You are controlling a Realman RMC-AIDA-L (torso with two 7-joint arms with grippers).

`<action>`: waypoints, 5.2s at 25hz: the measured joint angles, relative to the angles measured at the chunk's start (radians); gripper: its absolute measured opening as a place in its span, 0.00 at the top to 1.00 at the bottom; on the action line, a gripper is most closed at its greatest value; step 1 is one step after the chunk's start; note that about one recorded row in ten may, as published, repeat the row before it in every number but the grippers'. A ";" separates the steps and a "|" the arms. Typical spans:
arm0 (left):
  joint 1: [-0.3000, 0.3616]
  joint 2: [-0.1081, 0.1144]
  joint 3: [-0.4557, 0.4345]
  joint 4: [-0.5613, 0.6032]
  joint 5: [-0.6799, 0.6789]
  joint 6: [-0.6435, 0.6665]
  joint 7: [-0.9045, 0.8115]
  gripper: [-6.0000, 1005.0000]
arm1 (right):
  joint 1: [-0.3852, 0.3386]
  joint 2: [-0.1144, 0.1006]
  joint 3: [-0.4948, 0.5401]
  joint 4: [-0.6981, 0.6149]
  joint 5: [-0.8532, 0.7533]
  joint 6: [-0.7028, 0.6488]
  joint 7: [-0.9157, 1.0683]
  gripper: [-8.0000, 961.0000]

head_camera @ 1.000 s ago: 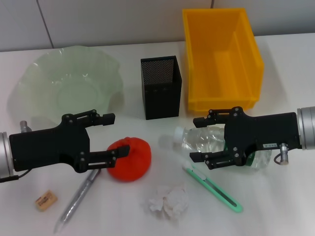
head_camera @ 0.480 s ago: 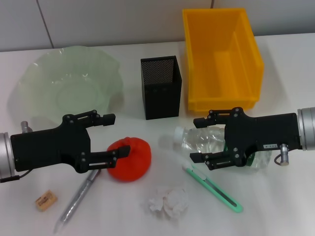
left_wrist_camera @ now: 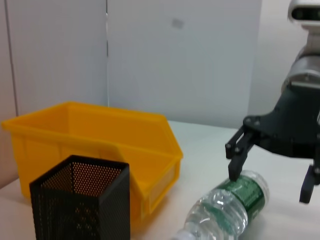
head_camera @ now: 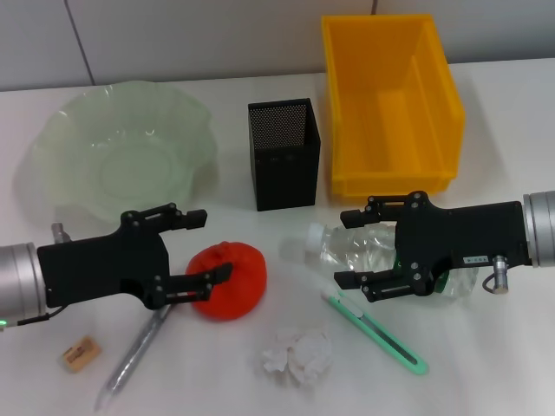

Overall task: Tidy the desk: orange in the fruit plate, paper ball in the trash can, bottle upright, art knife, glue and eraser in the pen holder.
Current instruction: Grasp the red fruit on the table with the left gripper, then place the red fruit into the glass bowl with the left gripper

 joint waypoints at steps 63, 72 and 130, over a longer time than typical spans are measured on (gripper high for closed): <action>0.064 -0.001 0.148 0.187 -0.040 -0.095 -0.091 0.89 | -0.026 0.003 -0.010 0.010 0.003 0.009 -0.007 0.18; 0.066 -0.004 0.010 0.205 -0.208 -0.161 -0.075 0.93 | -0.031 0.003 -0.012 0.014 0.005 0.009 -0.009 0.18; -0.142 -0.010 0.013 -0.143 -0.315 -0.649 0.217 0.54 | -0.063 0.001 -0.013 0.015 0.069 -0.028 -0.001 0.18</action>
